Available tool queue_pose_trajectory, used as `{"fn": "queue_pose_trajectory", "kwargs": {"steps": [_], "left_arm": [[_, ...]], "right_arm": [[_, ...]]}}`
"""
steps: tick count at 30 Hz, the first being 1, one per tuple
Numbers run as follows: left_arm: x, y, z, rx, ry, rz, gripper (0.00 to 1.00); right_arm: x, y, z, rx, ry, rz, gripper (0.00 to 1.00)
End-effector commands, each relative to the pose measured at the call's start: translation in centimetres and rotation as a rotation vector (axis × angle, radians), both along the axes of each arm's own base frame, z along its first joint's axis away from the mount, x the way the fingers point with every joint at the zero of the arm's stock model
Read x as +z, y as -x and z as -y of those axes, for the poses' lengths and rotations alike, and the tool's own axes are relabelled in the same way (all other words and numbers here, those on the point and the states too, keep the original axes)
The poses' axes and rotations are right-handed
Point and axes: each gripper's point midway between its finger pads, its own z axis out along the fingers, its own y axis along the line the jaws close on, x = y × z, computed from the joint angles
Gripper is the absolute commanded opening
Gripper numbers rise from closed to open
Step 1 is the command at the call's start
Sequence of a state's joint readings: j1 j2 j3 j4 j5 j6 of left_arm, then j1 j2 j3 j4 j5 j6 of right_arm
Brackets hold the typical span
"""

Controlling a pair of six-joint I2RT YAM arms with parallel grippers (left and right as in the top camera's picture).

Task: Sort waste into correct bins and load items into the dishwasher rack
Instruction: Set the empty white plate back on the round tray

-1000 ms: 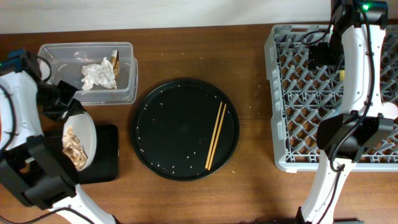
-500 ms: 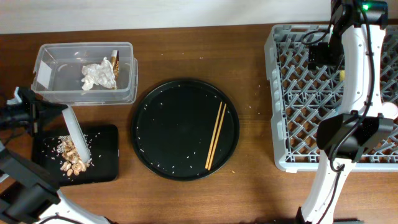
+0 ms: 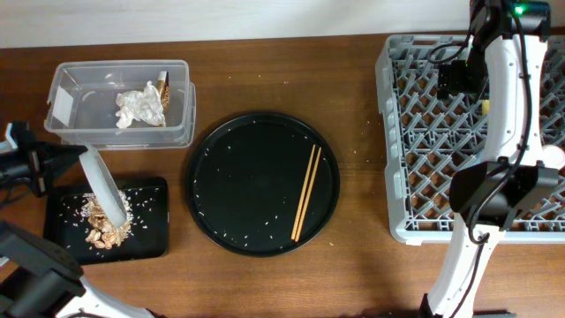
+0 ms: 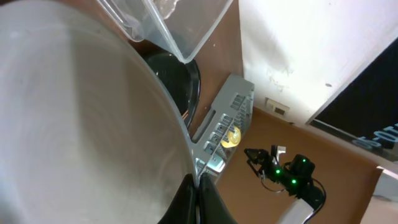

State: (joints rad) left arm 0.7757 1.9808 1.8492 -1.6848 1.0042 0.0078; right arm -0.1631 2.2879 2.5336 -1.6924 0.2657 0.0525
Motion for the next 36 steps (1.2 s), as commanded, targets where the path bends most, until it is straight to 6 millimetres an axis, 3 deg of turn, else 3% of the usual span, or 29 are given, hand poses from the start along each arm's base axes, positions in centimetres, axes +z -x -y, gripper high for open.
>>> {"fn": "queue_pose_trajectory", "kwargs": {"steps": [1, 4, 6, 7, 9, 10, 11, 13, 14, 17, 19, 23, 26, 28, 29, 30, 31, 32, 33, 35, 36], "left_arm": [[2.0, -0.2, 2.6, -0.089, -0.060, 0.095, 0.01], [2.2, -1.0, 9.7, -0.307, -0.105, 0.094, 0.01], [2.1, -0.5, 19.0, -0.578, -0.105, 0.101, 0.01], [2.1, 0.3, 22.8, -0.687, -0.100, 0.108, 0.01], [1.6, 1.2, 28.9, -0.871, -0.144, 0.188, 0.01], [-0.2, 1.1, 31.5, -0.922, -0.276, 0.160, 0.01], [-1.9, 0.4, 32.2, -0.911, -0.432, 0.120, 0.01], [-4.3, -0.9, 31.8, -0.827, -0.760, 0.044, 0.01], [-4.8, -1.4, 32.2, -0.796, -0.930, 0.057, 0.01], [-4.7, -1.1, 34.9, -0.786, -1.161, 0.142, 0.01], [-6.2, -0.8, 35.1, -0.705, -1.259, 0.089, 0.02], [-13.0, -0.9, 34.8, -0.769, -1.303, -0.028, 0.02], [-15.6, -1.4, 35.3, -0.785, -1.312, -0.053, 0.02], [-16.7, -2.1, 34.5, -0.775, -1.375, -0.068, 0.02], [-16.9, -2.2, 34.4, -0.774, -1.378, -0.072, 0.22], [-16.8, -2.3, 34.2, -0.771, -1.386, -0.071, 0.64], [-16.8, -2.3, 34.2, -0.769, -1.388, -0.069, 0.87], [-16.8, -2.4, 34.3, -0.767, -1.387, -0.065, 0.94], [-16.7, -2.4, 34.6, -0.820, -1.378, -0.045, 0.94], [-15.9, -1.1, 38.3, -1.113, -1.299, 0.124, 0.92], [-15.9, -0.4, 39.4, -1.136, -1.304, 0.149, 0.77]], "right_arm": [[1.4, 0.4, 0.3, -0.015, 0.019, 0.029, 0.99], [1.4, 0.4, 0.3, -0.015, 0.019, 0.029, 0.98], [1.4, 0.4, 0.3, -0.015, 0.019, 0.029, 0.98], [1.4, 0.4, 0.3, -0.015, 0.019, 0.029, 0.98], [1.4, 0.4, 0.3, -0.015, 0.019, 0.029, 0.98], [1.4, 0.4, 0.3, -0.015, 0.019, 0.029, 0.98], [1.4, 0.4, 0.3, -0.015, 0.019, 0.029, 0.98], [1.4, 0.4, 0.3, -0.015, 0.019, 0.029, 0.98], [1.4, 0.4, 0.3, -0.015, 0.019, 0.029, 0.98], [1.4, 0.4, 0.3, -0.015, 0.019, 0.029, 0.98], [1.4, 0.4, 0.3, -0.015, 0.019, 0.029, 0.98], [1.4, 0.4, 0.3, -0.015, 0.019, 0.029, 0.98], [1.4, 0.4, 0.3, -0.015, 0.019, 0.029, 0.98], [1.4, 0.4, 0.3, -0.015, 0.019, 0.029, 0.98], [1.4, 0.4, 0.3, -0.015, 0.019, 0.029, 0.98], [1.4, 0.4, 0.3, -0.015, 0.019, 0.029, 0.98], [1.4, 0.4, 0.3, -0.015, 0.019, 0.029, 0.98], [1.4, 0.4, 0.3, -0.015, 0.019, 0.029, 0.98], [1.4, 0.4, 0.3, -0.015, 0.019, 0.029, 0.98], [1.4, 0.4, 0.3, -0.015, 0.019, 0.029, 0.99], [1.4, 0.4, 0.3, -0.015, 0.019, 0.029, 0.98]]}}
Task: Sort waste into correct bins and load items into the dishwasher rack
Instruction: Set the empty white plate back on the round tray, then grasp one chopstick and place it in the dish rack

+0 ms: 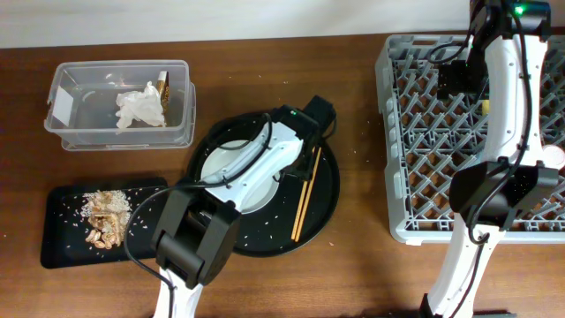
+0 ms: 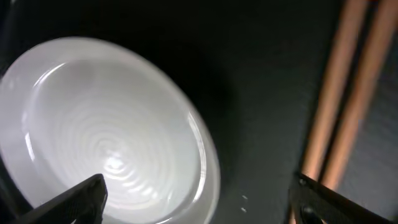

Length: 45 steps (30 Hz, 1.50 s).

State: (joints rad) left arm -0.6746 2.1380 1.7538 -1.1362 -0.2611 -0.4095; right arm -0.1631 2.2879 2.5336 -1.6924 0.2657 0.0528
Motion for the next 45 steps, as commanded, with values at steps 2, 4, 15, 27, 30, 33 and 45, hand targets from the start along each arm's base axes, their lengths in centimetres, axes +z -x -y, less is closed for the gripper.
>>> {"fn": "queue_pose_trajectory", "kwargs": {"steps": [2, 4, 15, 27, 30, 33, 45], "left_arm": [[0.3, 1.8, 5.1, -0.236, 0.054, -0.013, 0.49], [-0.4, 2.1, 6.6, -0.258, 0.091, -0.002, 0.50], [-4.1, -0.3, 5.6, -0.220, 0.182, -0.074, 0.41], [-7.5, 1.4, 6.0, -0.225, 0.209, -0.199, 0.13], [-4.3, 0.5, 6.7, -0.232, 0.233, -0.161, 0.02], [-0.2, -0.6, 7.5, -0.245, 0.288, -0.076, 0.02], [13.7, -3.7, 15.3, 0.023, 0.925, 0.118, 0.01]], "right_arm": [[1.4, 0.4, 0.3, -0.014, 0.019, 0.029, 0.98], [1.4, 0.4, 0.3, -0.014, 0.019, 0.029, 0.98], [1.4, 0.4, 0.3, -0.014, 0.019, 0.029, 0.98], [1.4, 0.4, 0.3, -0.014, 0.019, 0.029, 0.98], [1.4, 0.4, 0.3, -0.014, 0.019, 0.029, 0.98], [1.4, 0.4, 0.3, -0.014, 0.019, 0.029, 0.98], [1.4, 0.4, 0.3, -0.014, 0.019, 0.029, 0.98]]}}
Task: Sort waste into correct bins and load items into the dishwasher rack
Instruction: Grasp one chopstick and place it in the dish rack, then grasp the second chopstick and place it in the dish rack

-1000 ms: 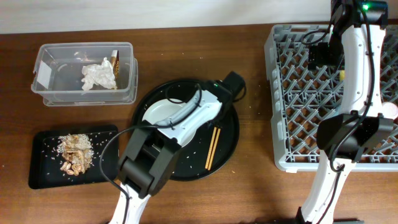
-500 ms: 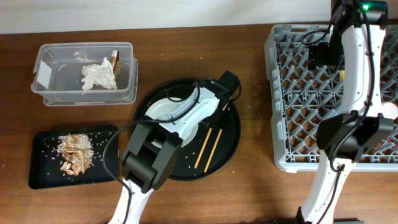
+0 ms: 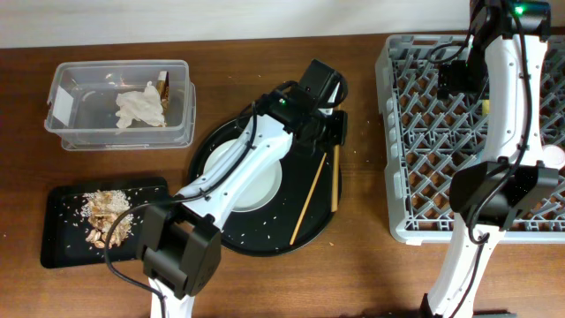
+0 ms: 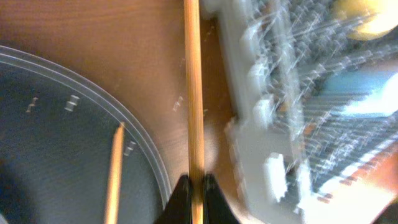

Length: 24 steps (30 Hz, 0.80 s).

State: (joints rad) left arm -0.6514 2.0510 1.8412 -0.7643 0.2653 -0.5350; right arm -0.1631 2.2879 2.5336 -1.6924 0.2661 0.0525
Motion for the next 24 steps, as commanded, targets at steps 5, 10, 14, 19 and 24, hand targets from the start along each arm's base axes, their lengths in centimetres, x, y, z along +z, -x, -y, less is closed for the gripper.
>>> {"fn": "queue_pose_trajectory", "kwargs": {"steps": [5, 10, 14, 19, 24], "left_arm": [[7.5, -1.6, 10.5, 0.091, 0.366, 0.247, 0.03], [2.5, -1.3, 15.5, 0.051, 0.413, 0.255, 0.03], [-1.0, -1.9, 15.9, 0.067, 0.378, 0.244, 0.09], [-0.6, -2.4, 15.7, 0.022, 0.359, 0.309, 0.63], [6.4, -0.5, 6.7, -0.067, 0.089, 0.355, 0.87]], "right_arm": [[1.4, 0.4, 0.3, -0.015, 0.019, 0.029, 0.98], [1.4, 0.4, 0.3, -0.015, 0.019, 0.029, 0.98], [1.4, 0.4, 0.3, -0.015, 0.019, 0.029, 0.98], [1.4, 0.4, 0.3, -0.015, 0.019, 0.029, 0.98], [1.4, 0.4, 0.3, -0.015, 0.019, 0.029, 0.98]]}}
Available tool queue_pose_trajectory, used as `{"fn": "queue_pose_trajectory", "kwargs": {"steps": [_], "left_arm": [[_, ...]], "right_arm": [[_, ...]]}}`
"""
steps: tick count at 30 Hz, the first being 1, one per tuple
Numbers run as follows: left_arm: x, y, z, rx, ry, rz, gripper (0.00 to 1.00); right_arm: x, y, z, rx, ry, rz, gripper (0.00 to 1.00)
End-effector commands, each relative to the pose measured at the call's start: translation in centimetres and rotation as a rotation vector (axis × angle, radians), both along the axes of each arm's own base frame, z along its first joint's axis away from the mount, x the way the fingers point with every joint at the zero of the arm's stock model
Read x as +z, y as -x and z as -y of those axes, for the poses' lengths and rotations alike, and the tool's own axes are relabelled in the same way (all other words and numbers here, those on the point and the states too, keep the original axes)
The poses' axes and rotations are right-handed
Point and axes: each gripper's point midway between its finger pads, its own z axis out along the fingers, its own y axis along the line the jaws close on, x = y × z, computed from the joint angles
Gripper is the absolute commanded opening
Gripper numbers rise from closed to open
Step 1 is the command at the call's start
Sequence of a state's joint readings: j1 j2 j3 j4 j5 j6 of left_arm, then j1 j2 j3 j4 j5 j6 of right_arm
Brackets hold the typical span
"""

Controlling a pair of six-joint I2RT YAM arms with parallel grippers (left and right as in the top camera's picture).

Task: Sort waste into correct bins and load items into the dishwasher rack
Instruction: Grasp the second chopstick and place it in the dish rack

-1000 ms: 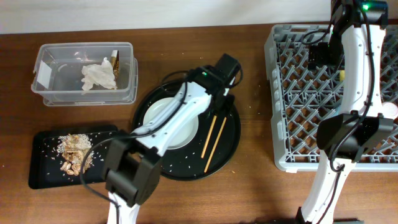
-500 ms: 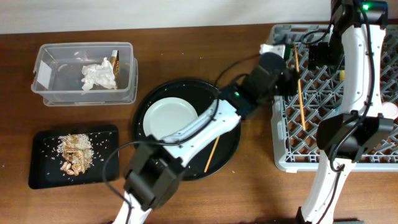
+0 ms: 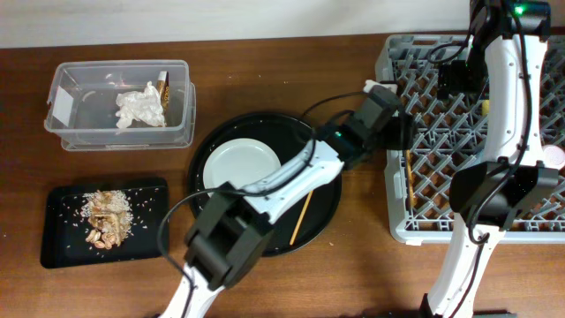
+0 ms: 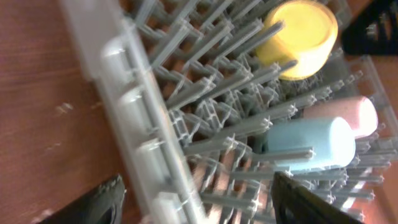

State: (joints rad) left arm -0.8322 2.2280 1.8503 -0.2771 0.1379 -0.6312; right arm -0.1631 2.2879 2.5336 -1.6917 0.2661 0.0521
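My left gripper (image 3: 387, 113) (image 4: 199, 200) hangs open over the left rim of the grey dishwasher rack (image 3: 389, 181) (image 4: 124, 106), nothing between its fingers. One wooden chopstick (image 3: 409, 177) lies in the rack near that rim. A second chopstick (image 3: 303, 212) rests on the round black tray (image 3: 327, 212), beside a white plate (image 3: 241, 163). In the left wrist view a yellow cup (image 4: 300, 36), a pink cup (image 4: 345, 115) and a blue cup (image 4: 306, 143) sit in the rack. My right gripper (image 3: 459, 78) hovers over the rack's far part; its jaws cannot be made out.
A clear plastic bin (image 3: 181, 132) with crumpled paper stands at the back left. A black rectangular tray (image 3: 150, 231) with food scraps lies at the front left. Rice grains dot the round tray. The right arm stretches along the rack's right side.
My left gripper was shut on one chopstick over the round tray's right edge. Now it is open at the rack's left rim and that chopstick lies in the rack.
My left gripper first held the white plate tilted over the scrap tray at the left. Then the plate lay on the round tray with the gripper open above it, near two chopsticks. Then it held one chopstick, which now lies in the rack. The right arm stayed put.
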Motion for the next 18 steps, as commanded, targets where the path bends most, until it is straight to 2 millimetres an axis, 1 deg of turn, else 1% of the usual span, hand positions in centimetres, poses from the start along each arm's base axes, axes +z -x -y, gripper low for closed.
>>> {"fn": "queue_pose_trajectory", "kwargs": {"steps": [1, 2, 3, 4, 5, 6, 7, 8, 9, 10, 12, 15, 18], "left_arm": [[7.9, 0.8, -7.6, 0.009, -0.154, 0.084, 0.92], [7.1, 1.3, -11.2, 0.060, -0.261, 0.020, 0.93], [5.0, 2.4, -15.9, 0.073, -0.430, -0.068, 0.91], [2.6, 4.0, -18.7, -0.034, -0.582, -0.122, 0.83], [0.7, 5.3, -19.9, -0.110, -0.667, -0.166, 0.72], [-1.0, 6.4, -20.6, -0.132, -0.711, -0.219, 0.65], [-2.6, 7.0, -21.0, -0.141, -0.735, -0.252, 0.61], [-3.8, 7.4, -21.1, -0.152, -0.742, -0.277, 0.61], [-5.6, 8.0, -21.0, -0.170, -0.741, -0.313, 0.56], [-6.5, 8.2, -20.9, -0.181, -0.737, -0.333, 0.53], [-8.6, 8.5, -20.6, -0.195, -0.747, -0.356, 0.52], [-11.8, 9.6, -18.9, -0.246, -0.774, -0.361, 0.53], [-13.8, 9.9, -17.7, -0.274, -0.741, -0.388, 0.53]], "right_arm": [[1.4, 0.4, 0.3, -0.015, 0.018, 0.029, 0.98], [1.4, 0.4, 0.3, -0.015, 0.019, 0.029, 0.98], [1.4, 0.4, 0.3, -0.015, 0.018, 0.029, 0.98], [1.4, 0.4, 0.3, -0.015, 0.018, 0.029, 0.98], [1.4, 0.4, 0.3, -0.015, 0.018, 0.029, 0.98], [1.4, 0.4, 0.3, -0.015, 0.018, 0.029, 0.98], [1.4, 0.4, 0.3, -0.015, 0.018, 0.029, 0.98], [1.4, 0.4, 0.3, -0.015, 0.018, 0.029, 0.98], [1.4, 0.4, 0.3, -0.015, 0.018, 0.029, 0.98], [1.4, 0.4, 0.3, -0.015, 0.018, 0.029, 0.98], [1.4, 0.4, 0.3, -0.015, 0.018, 0.029, 0.98], [1.4, 0.4, 0.3, -0.015, 0.019, 0.029, 0.98], [1.4, 0.4, 0.3, -0.015, 0.018, 0.029, 0.98]]}}
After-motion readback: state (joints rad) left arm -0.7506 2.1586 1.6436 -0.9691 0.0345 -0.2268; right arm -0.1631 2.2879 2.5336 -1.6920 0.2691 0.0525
